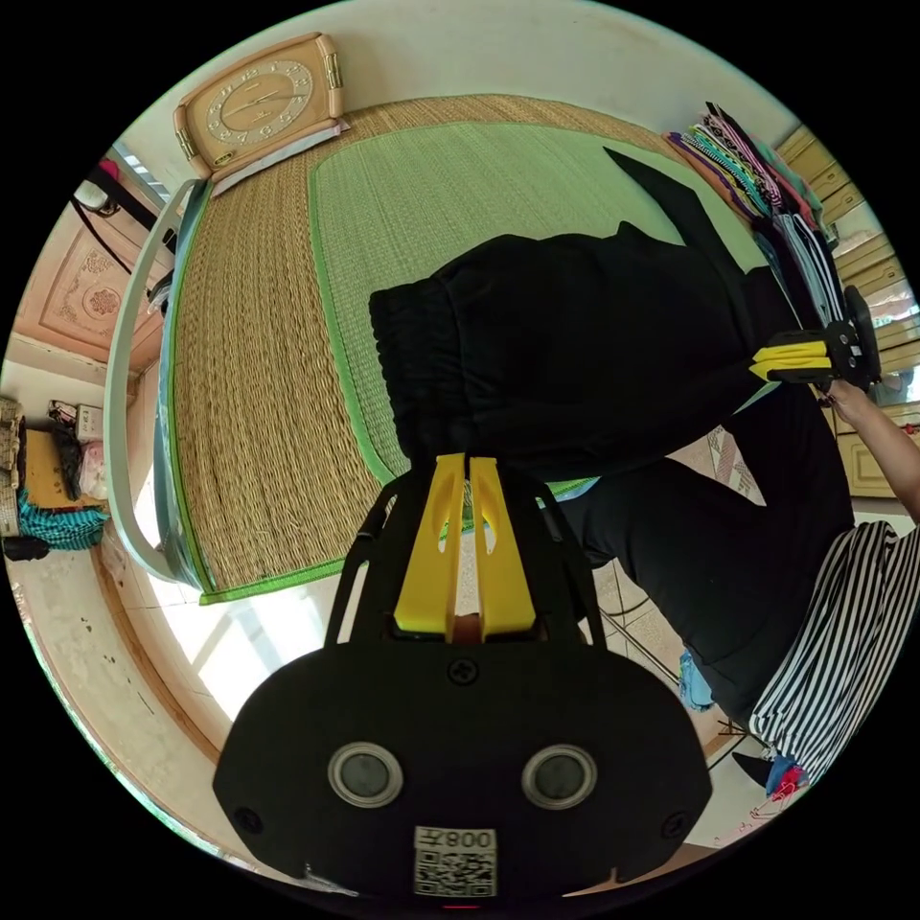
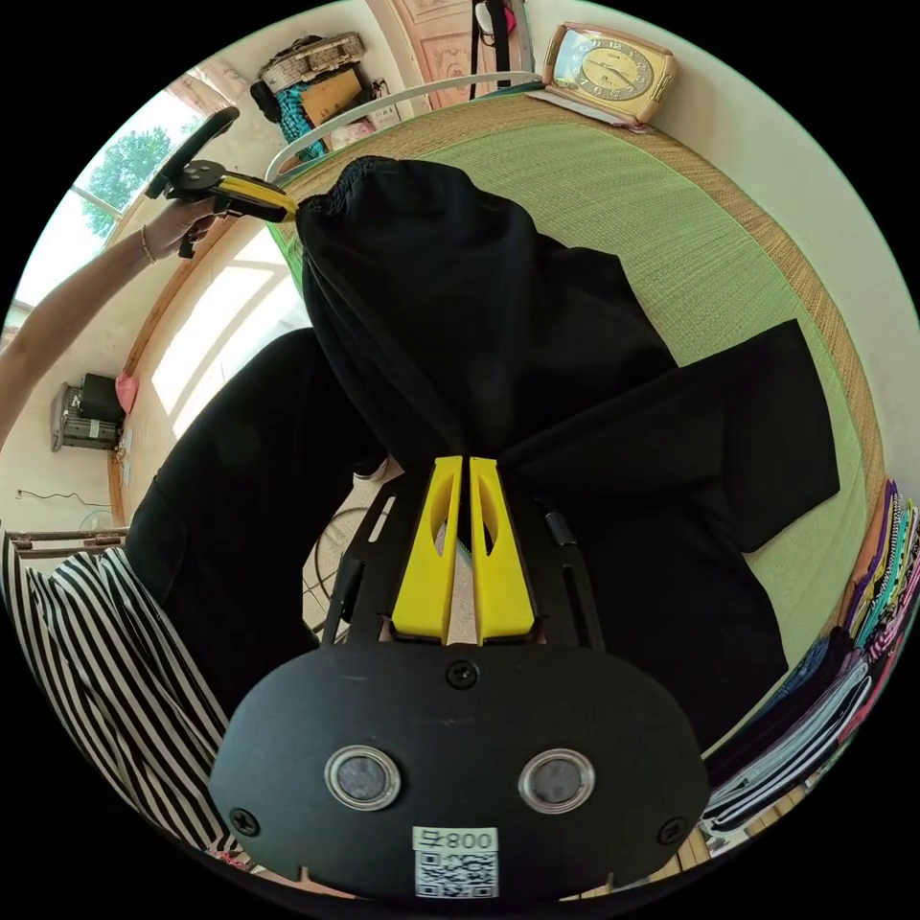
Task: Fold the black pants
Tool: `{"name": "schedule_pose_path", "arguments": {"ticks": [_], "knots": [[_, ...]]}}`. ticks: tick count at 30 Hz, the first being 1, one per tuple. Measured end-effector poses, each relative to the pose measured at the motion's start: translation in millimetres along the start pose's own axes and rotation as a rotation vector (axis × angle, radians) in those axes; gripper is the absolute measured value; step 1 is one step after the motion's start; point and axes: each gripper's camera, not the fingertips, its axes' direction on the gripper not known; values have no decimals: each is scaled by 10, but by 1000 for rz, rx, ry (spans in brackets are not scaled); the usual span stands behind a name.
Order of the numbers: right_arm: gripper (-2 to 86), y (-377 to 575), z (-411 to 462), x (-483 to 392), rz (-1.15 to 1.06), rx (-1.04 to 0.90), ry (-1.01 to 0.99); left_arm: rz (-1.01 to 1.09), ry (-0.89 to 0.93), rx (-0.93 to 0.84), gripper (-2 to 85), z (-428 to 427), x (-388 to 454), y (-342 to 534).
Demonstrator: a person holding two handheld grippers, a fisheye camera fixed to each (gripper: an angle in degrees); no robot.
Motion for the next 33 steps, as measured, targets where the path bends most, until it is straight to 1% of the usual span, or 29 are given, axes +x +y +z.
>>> {"name": "schedule_pose_path", "arguments": {"ticks": [6, 11, 17, 20, 21, 24, 26, 29, 33], "knots": [[13, 32, 170, 37, 5, -23, -10, 12, -8, -39, 5, 297, 33, -48], [14, 67, 262, 89, 10, -33, -14, -24, 15, -20, 5, 477, 26, -67], [15, 128, 308, 220, 50, -25, -51, -76, -1, -29, 2, 674, 40, -66], [15, 161, 307, 260, 51, -20, -46, -114, 40, 31, 1, 704, 53, -20], [16, 174, 306, 279, 52, -18, -46, -130, 60, 85, 1, 689, 83, -7], [16, 214, 295, 340, 61, -8, -53, -105, 156, 211, 0, 699, 271, -77], [17, 240, 282, 382, 68, -2, -62, -72, 195, 235, 0, 781, 431, -201], [19, 295, 248, 467, 97, 10, -86, -26, 214, 214, 0, 1002, 677, -462], [20, 404, 141, 579, 139, 49, -124, -14, 171, 62, 0, 1423, 822, -734]]}}
